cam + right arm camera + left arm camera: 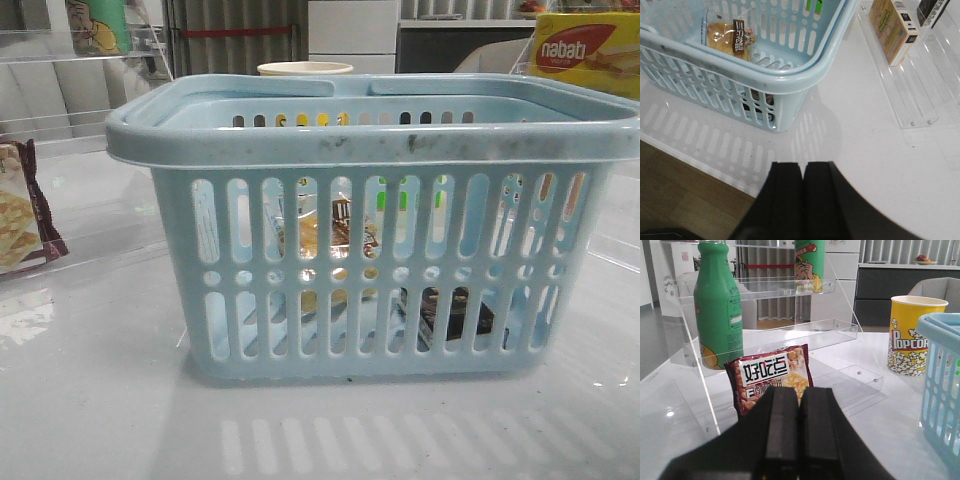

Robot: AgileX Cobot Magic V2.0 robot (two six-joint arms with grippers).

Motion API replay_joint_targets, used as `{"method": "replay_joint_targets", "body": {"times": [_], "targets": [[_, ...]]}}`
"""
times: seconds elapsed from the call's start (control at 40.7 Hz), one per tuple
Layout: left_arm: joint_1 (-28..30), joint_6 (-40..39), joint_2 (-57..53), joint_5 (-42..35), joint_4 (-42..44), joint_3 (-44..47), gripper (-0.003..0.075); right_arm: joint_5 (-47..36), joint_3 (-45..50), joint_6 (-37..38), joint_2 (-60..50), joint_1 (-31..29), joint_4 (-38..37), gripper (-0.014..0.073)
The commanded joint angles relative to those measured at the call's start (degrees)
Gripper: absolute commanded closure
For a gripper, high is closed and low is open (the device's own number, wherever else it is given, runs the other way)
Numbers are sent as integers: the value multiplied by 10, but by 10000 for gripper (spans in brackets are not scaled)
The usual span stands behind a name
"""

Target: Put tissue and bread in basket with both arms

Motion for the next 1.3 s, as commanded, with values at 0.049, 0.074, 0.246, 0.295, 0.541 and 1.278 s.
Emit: {"method": "replay_joint_targets", "body": {"times": [0.049, 0.074, 0.246, 0.295, 0.541, 1.278], "targets": [[-1, -3, -10, -53, 0, -1, 629, -39, -14, 0, 4, 0, -18, 538], [-1, -3, -10, -53, 0, -1, 629, -39, -14, 0, 4, 0, -18, 538], [-1, -3, -10, -53, 0, -1, 629, -39, -14, 0, 4, 0, -18, 538], [-1, -3, -10, -53, 0, -1, 629, -39, -14, 0, 4, 0, -18, 538], [-1, -3, -10, -53, 0, -1, 629, -57, 7, 0, -24, -32, -14, 538], [-1, -3, -10, -53, 0, -1, 629, -377, 353, -2, -261, -349, 50, 538]]}}
